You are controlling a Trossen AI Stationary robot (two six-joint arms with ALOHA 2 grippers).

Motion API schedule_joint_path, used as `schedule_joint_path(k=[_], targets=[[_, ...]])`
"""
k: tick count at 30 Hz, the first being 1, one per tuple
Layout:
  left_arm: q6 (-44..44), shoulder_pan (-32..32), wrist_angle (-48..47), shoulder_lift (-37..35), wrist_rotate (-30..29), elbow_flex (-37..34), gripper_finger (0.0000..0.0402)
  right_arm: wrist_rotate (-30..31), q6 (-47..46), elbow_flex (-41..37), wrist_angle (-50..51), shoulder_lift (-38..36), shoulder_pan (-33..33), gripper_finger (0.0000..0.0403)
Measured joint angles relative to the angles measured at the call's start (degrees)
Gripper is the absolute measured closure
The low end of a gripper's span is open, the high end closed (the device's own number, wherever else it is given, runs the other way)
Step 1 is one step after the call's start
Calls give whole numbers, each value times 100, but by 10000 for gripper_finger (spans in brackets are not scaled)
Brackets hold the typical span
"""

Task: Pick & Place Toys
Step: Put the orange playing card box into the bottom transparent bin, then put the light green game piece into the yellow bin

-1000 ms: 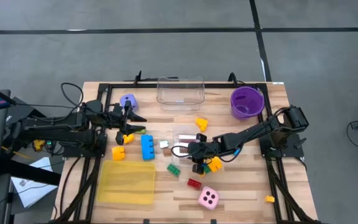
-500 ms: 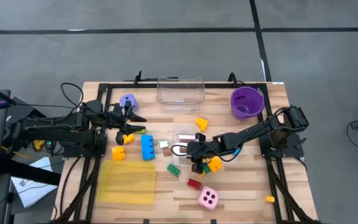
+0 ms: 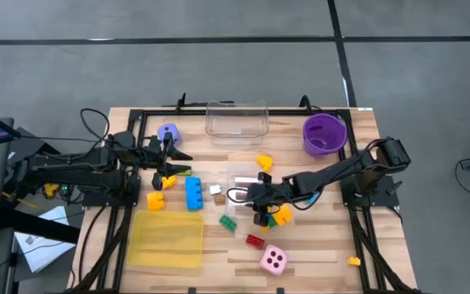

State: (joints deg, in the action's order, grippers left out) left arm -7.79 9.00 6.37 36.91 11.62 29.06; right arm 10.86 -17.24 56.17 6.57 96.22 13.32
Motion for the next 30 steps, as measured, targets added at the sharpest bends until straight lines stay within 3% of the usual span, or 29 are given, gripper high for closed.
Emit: schedule_joint_path(k=[8, 20, 25, 30], targets=[[4, 0, -24, 0, 2, 2, 261, 671, 225, 12, 234, -559, 62, 300], [153, 0, -34, 0, 0, 2, 261, 3205, 232, 10, 1268, -1285, 622, 300], [153, 1, -30, 0, 0, 2, 261, 3798, 94, 10, 1813, -1767, 854, 300], [301, 2, 24, 0, -2, 2, 261, 4014, -292, 10, 2460, -2262, 1012, 300]])
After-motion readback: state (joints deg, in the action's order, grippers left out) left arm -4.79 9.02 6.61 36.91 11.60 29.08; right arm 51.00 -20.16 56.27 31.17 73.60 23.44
